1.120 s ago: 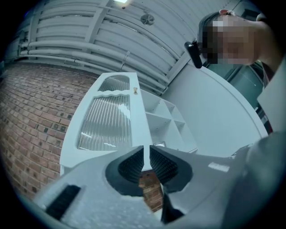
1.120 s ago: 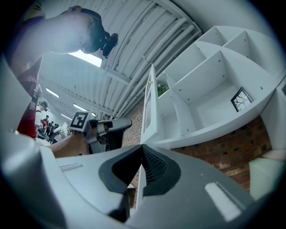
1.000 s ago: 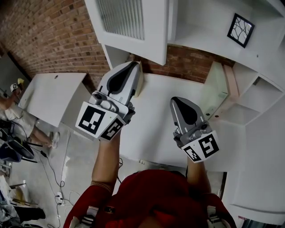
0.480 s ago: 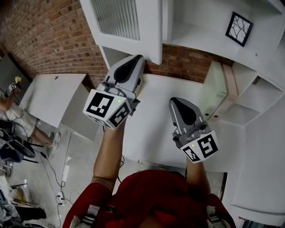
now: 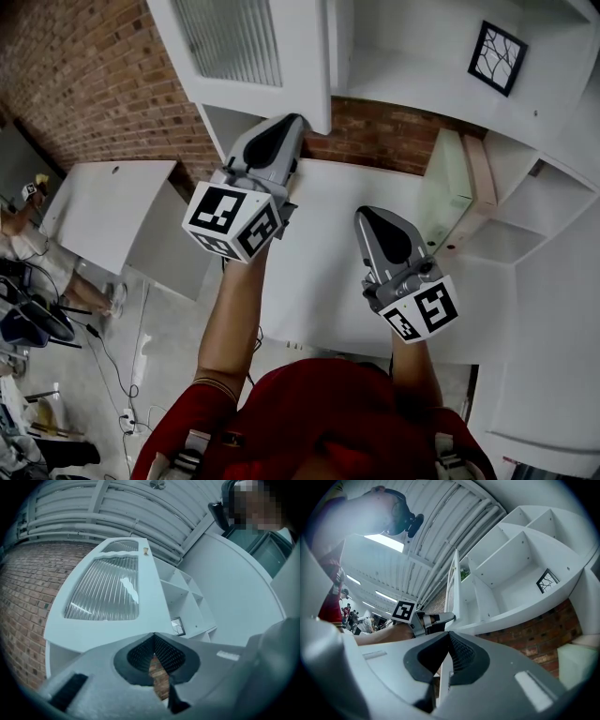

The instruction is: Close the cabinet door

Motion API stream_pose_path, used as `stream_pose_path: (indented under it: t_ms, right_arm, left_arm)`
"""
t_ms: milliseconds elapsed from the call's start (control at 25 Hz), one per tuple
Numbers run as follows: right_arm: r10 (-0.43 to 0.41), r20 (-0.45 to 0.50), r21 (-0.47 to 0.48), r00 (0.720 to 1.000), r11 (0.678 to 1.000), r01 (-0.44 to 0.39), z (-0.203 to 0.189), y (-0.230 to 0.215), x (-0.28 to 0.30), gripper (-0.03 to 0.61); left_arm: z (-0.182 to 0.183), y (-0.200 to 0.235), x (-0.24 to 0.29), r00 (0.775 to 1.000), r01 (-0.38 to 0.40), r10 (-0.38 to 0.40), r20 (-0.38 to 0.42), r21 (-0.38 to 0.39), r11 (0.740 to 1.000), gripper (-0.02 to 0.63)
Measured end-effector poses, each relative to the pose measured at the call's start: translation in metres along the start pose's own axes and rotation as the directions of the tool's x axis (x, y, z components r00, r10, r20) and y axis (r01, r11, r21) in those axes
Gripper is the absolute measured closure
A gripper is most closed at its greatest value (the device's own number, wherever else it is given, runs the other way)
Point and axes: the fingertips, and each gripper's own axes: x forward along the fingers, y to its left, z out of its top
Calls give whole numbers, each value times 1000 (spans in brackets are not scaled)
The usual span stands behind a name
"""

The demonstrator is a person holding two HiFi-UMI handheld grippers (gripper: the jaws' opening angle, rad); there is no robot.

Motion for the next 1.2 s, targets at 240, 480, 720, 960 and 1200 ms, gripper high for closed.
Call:
stream_pose_path:
  t_ms: [240, 480, 720, 960, 1200]
  right_arm:
    - [-6, -7, 4, 1000, 1000, 6, -4, -13, 0, 565]
    - [-14, -7, 8, 1000, 1000, 14, -6, -28, 1, 565]
    - [-12, -11, 9, 1000, 1000, 12, -12, -37, 7, 565]
    - [-19, -19, 4, 1000, 1000, 19, -15, -45, 12, 565]
    - [-30, -24, -1, 999, 1000, 30, -19, -52, 15, 565]
  left_arm:
    - [-6, 4, 17, 1000, -15, 15, 1, -4, 1000, 614]
    - [-11, 8, 31, 999, -31, 31, 5, 1, 1000, 614]
    - [-15, 12, 43, 999, -33, 33, 7, 7, 999, 614]
    - [-19, 17, 53, 999, -36, 36, 17, 7, 999, 614]
    - [-23, 21, 61, 999, -33, 33, 25, 2, 999, 614]
